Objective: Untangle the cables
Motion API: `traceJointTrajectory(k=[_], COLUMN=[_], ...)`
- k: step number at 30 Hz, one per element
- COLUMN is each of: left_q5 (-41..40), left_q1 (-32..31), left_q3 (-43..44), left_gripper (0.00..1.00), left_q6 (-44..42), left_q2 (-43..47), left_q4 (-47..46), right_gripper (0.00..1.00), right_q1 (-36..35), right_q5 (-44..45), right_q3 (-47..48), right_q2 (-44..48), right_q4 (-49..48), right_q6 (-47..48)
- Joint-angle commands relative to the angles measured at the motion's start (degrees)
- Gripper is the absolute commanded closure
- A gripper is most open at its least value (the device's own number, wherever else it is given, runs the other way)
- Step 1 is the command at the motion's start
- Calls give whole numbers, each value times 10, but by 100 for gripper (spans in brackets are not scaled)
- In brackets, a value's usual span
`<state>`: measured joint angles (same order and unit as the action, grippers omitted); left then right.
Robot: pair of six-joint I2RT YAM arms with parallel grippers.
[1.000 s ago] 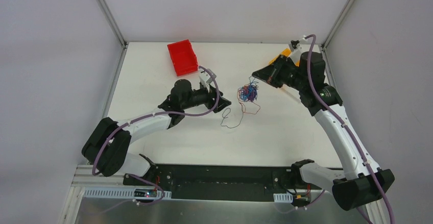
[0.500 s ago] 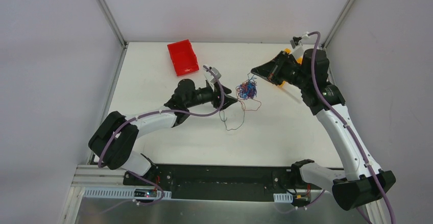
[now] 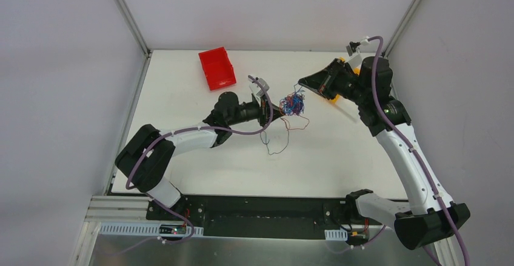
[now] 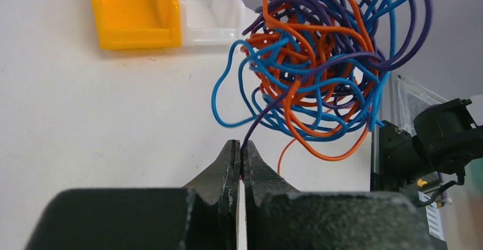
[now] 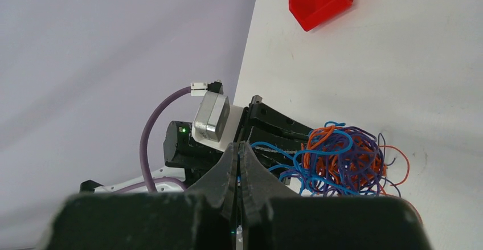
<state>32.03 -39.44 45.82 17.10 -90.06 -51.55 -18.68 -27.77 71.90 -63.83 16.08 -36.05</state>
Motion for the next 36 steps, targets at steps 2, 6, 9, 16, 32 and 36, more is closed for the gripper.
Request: traceJointTrajectory(k=[2,6,9,16,32,36], left_q5=[-23,-73,-143,-173,-106,-85], left_q1=[-6,-4,1,177,228,165], left_q3=[2,-5,13,1,-64,-41], left_gripper=[100,100,100,100,100,100], left_q6=[6,-27,-43,117,105,73], left_q2=[20,70,107,153,273,263], left_q4=[-12,112,265,494,465,454], right_gripper=[100,100,100,100,60,19], right_q1=[13,33,57,94,116,104], right_q5=[77,215,306,427,258,133], right_q3=[-4,-75,-130,-223,-282,-270], right_q2=[36,92,125,150,114,60], right_q4=[12,42,67,133,72,56], right_q6=[9,28,38,35,49,81])
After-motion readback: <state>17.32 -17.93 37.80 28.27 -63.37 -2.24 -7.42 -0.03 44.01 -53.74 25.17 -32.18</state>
